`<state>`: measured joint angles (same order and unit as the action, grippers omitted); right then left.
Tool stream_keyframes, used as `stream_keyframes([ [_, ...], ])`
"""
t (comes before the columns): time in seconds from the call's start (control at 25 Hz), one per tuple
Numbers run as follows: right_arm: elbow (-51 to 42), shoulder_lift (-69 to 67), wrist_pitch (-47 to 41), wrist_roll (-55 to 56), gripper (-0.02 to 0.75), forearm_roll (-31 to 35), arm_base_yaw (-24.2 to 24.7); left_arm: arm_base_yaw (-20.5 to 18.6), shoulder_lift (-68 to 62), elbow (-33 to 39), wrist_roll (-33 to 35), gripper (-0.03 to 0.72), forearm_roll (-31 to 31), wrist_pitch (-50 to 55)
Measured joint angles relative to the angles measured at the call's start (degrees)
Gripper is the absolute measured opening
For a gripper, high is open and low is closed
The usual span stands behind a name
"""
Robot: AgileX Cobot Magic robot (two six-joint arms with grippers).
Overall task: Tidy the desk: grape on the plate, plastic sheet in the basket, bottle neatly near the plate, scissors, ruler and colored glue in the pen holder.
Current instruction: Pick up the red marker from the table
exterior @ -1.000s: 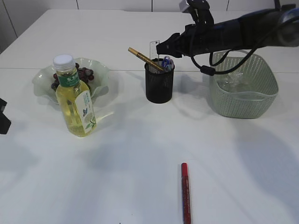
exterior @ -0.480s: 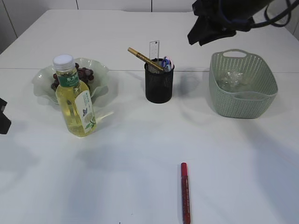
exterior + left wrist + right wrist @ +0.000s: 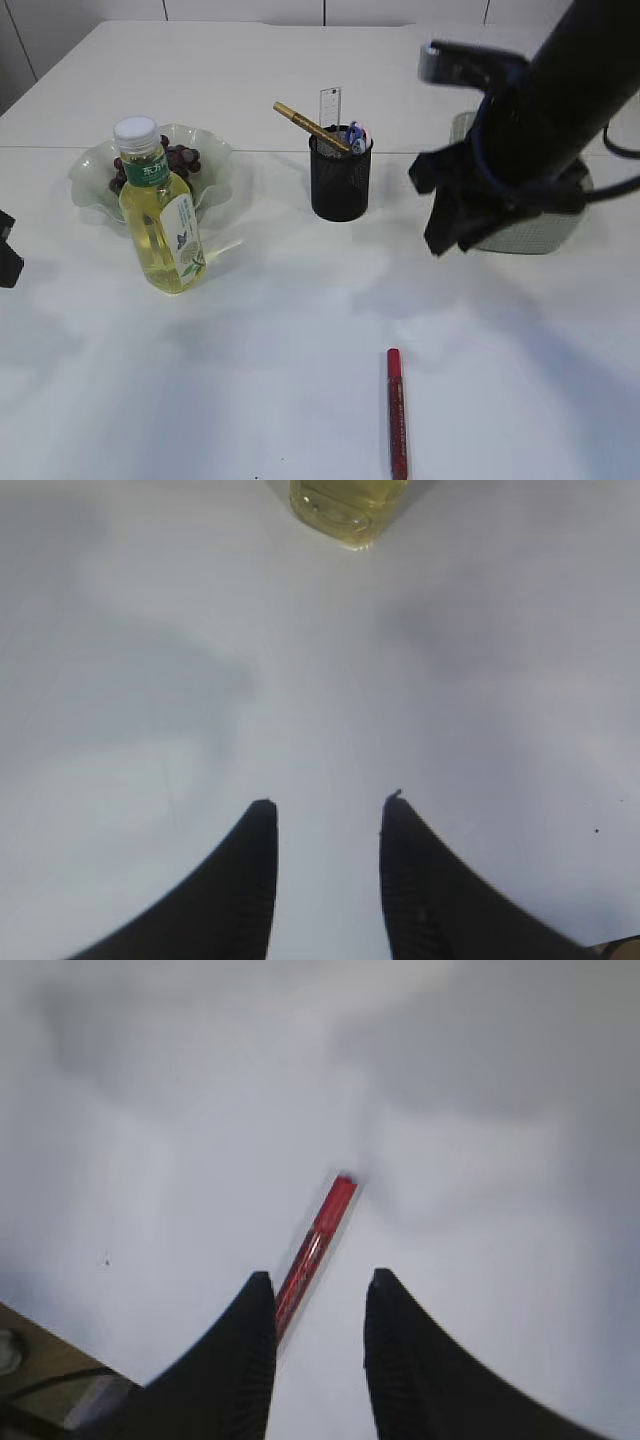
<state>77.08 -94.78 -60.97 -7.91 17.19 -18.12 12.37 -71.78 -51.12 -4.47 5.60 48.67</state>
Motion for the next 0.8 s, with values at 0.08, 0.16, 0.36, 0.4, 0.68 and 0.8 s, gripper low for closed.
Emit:
stream_keyframes([
  [0.08,-4.2,0.2,1.2,2.4,0.26,-0.1,-1.7,0.0,0.0,0.0,0.0,0.254,0.0,0.0],
  [0.16,-8.1,0.3,4.0,5.5,0.26,-0.7,-3.6,0.0,0.0,0.0,0.0,0.254,0.0,0.0],
  [0.36,-13.7,-0.3,9.9,16.8,0.26,-3.6,-9.5,0.0,0.0,0.0,0.0,0.254,0.0,0.0],
  [0.4,-14.2,-1.0,10.5,19.1,0.26,-4.6,-10.9,0.0,0.0,0.0,0.0,0.254,0.0,0.0],
  [0.68,-14.5,-5.8,13.0,39.6,0.3,-12.5,-16.7,0.0,0.0,0.0,0.0,0.254,0.0,0.0],
  [0.8,-14.5,-8.0,13.0,42.4,0.306,-13.3,-16.7,0.0,0.0,0.0,0.0,0.254,0.0,0.0],
])
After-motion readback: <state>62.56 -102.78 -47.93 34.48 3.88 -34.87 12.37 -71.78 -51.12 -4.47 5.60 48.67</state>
